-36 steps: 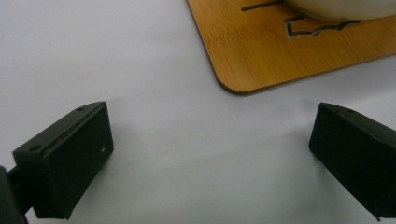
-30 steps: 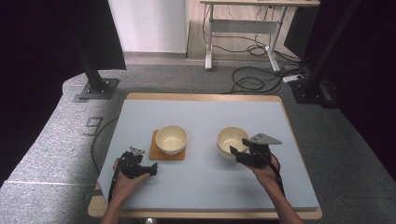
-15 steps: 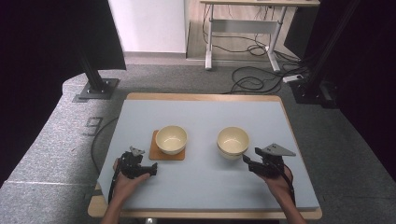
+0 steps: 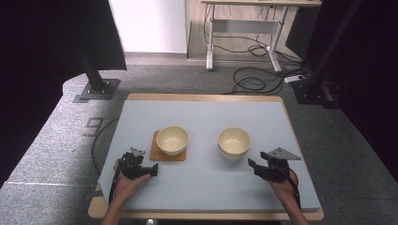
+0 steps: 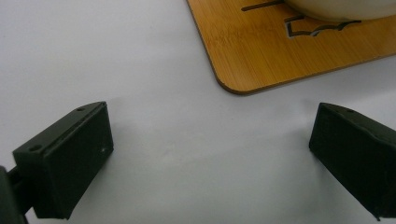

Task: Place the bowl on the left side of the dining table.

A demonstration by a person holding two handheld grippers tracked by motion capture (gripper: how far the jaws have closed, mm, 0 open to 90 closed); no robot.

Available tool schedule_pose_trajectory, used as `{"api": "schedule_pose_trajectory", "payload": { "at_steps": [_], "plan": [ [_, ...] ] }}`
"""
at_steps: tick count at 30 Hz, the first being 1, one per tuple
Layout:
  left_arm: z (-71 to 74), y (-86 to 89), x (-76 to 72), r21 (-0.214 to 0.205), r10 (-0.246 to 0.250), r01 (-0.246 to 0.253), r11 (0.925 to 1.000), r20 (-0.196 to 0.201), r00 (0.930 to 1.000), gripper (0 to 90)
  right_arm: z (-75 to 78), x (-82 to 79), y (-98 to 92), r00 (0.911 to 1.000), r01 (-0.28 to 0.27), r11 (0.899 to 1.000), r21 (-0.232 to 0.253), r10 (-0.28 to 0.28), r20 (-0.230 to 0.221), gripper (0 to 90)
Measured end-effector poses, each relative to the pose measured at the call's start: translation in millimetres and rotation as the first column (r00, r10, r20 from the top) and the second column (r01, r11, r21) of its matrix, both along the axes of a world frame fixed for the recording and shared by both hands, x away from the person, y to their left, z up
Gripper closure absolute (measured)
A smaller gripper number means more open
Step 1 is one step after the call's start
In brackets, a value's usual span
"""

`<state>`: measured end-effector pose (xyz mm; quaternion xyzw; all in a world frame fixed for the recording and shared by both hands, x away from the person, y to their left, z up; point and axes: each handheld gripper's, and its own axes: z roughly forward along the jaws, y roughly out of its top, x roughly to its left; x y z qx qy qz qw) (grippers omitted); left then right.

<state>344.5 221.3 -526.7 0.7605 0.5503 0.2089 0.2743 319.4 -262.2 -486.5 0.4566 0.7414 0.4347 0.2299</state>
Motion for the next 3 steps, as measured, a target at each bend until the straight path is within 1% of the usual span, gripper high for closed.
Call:
{"api": "schedule_pose_trajectory", "payload": {
  "at_steps": [3],
  "plan": [
    [0.0, 0.1, 0.1, 0.0, 0.0, 0.0, 1.0, -0.001, 1.0, 0.0, -0.4, 0.4, -1.7, 1.0, -0.002, 1.0, 0.014, 0.002, -0.005, 34.0]
  ]
}}
